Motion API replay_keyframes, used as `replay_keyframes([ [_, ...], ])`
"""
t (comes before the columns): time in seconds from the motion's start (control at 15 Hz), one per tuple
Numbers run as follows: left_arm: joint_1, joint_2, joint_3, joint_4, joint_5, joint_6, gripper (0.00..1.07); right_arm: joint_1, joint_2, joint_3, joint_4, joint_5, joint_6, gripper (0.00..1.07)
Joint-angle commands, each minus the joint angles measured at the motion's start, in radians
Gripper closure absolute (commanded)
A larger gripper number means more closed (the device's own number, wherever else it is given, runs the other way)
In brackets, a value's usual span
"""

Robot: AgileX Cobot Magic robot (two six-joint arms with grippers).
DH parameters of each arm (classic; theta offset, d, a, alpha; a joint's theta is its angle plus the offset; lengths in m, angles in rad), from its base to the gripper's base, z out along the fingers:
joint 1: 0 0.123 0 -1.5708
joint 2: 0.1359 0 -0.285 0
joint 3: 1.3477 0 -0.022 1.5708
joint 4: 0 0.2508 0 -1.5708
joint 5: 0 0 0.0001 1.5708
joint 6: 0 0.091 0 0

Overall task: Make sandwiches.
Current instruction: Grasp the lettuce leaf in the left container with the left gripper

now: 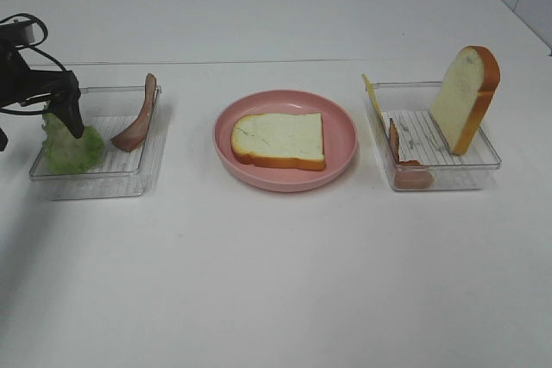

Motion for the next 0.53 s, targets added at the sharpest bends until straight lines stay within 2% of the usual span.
replay_keyframes([
  [0.07, 0.001, 0.0, -0.03, -0.011, 0.049, 0.001, 0.12, -0.002, -0.033, 0.004, 0.0, -0.009, -0.004, 0.09],
  [0.13, -0.001, 0.0, -0.071, -0.011, 0.086, 0.0, 0.12, -0.002, -0.033, 0.004, 0.0, -0.009, -0.004, 0.09],
  [0.53, -0.001, 0.025, -0.074, -0.024, 0.092, -0.002, 0.13, -0.002, -0.033, 0.004, 0.0, -0.009, -0.004, 0.09],
])
